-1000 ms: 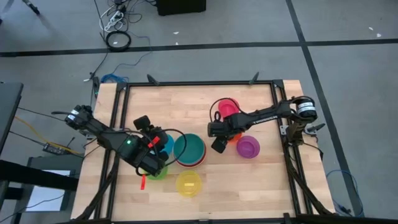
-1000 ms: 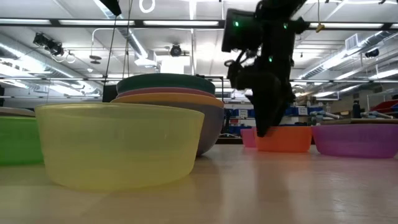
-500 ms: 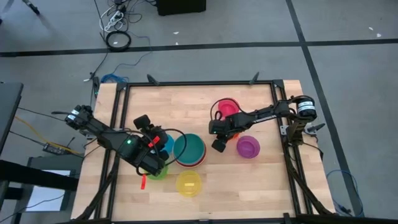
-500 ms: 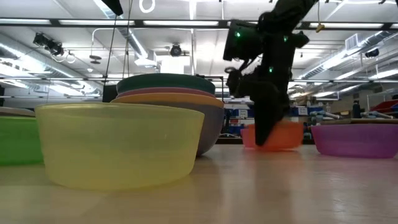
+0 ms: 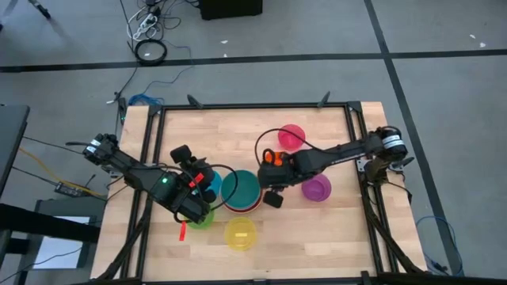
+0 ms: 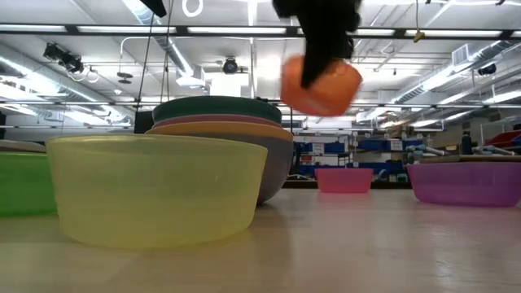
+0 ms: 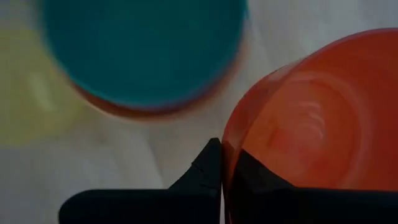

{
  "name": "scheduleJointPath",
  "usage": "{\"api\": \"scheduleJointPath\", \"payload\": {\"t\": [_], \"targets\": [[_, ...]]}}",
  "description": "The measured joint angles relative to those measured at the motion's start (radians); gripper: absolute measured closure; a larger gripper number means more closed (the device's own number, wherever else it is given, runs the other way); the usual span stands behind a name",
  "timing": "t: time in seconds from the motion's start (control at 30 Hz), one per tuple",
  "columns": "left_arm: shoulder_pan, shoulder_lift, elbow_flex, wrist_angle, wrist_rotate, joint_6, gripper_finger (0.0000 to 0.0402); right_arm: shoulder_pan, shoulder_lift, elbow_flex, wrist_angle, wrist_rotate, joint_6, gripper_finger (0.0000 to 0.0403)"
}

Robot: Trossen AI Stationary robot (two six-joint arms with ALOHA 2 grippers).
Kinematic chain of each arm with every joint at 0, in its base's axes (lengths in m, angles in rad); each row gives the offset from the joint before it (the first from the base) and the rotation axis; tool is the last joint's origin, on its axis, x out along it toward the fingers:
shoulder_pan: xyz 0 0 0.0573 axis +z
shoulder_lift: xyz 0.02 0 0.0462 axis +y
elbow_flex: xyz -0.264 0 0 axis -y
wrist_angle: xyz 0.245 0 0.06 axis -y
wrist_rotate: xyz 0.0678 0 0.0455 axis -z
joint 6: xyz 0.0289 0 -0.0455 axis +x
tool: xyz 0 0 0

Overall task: Nest bowls inside each other
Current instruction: Stack the orange bowl on top of the dark green bowl

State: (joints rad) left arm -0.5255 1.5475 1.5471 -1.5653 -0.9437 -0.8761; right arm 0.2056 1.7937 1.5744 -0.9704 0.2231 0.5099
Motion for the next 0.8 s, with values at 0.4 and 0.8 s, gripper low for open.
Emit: {"api": "scheduleJointPath", "payload": {"t": [0.4, 0.8], "targets": [[0.000, 0.000, 0.001, 0.000, -0.067, -0.018, 0.0229, 0.026, 0.043, 0.050, 0.351, -0.015, -0.177, 0.0403], [0.000, 0.000, 0.003, 0.004, -0.094, -0.019, 0.0229, 0.009, 0.170, 0.050, 0.419, -0.192, -0.198, 0.0369]]}}
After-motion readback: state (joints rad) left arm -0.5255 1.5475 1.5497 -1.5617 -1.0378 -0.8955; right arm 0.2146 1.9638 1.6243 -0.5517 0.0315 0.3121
